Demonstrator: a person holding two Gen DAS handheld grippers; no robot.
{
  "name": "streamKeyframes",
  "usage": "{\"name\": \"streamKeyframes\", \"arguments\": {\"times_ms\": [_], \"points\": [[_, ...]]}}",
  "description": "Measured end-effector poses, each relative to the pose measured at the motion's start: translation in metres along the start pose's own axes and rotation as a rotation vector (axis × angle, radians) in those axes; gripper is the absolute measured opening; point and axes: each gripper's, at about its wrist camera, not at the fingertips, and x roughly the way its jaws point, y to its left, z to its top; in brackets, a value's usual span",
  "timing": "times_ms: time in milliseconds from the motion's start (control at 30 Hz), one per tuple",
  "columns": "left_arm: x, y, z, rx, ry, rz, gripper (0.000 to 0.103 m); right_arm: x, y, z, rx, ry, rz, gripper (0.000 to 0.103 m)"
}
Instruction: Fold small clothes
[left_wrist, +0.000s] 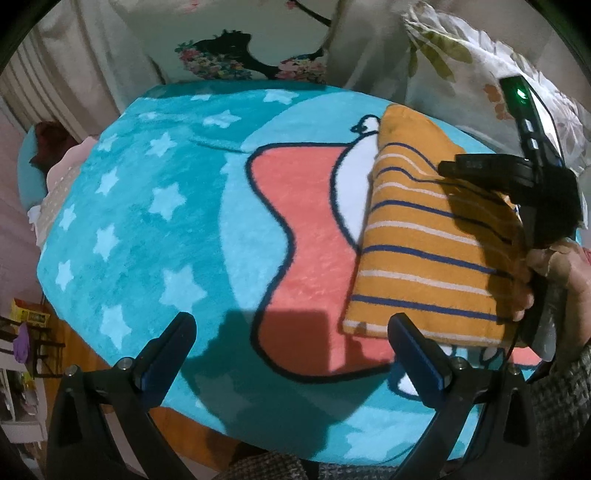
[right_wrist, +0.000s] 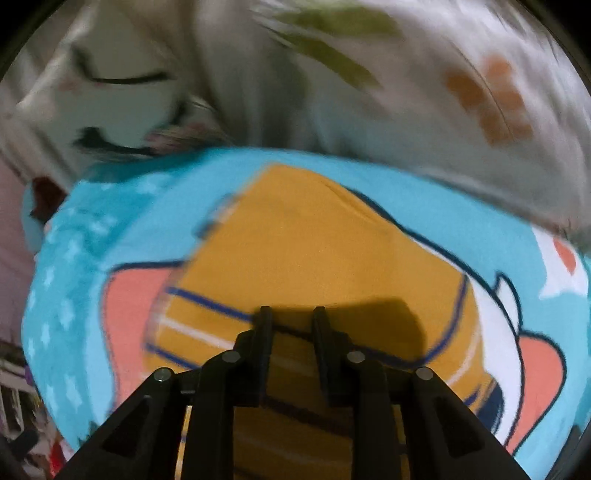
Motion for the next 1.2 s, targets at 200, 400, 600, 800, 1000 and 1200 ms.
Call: {"name": "streamKeyframes", "arguments": {"times_ms": [200,400,600,800,1000,1200], "points": [[0.002,-0.023,0.007,0.039,-0.011,-0.020,0.103,-0.042,-0.031,-0.013,0.013,-0.049,-0.092,0.041],[0.004,-0.044,0.016,0.078,-0.012,-0.042,0.103,-0.056,-0.056,-0.046,-0.007,-0.009,-0.211,0.052],[0.000,-0.062,0.023,0.125,-0.029,-0.070,0.103,-0.112,-0.070,-0.060,0.044,-0.079,-0.297,0.054],[0.003,-0.080,0.028,0.166,-0.018,-0.082,0.103,-0.157,-0.076,-0.064,0.058,-0.160,-0.390,0.054],[0.002,-0.090,0.025,0.192,-0.020,-0.098,0.103,-0.168,-0.073,-0.066,0.049,-0.186,-0.443,0.055],[-0.001,-0.088,0.021,0.185,-0.024,-0.099,0.103,-0.169,-0.076,-0.075,0.058,-0.169,-0.440,0.055]]}}
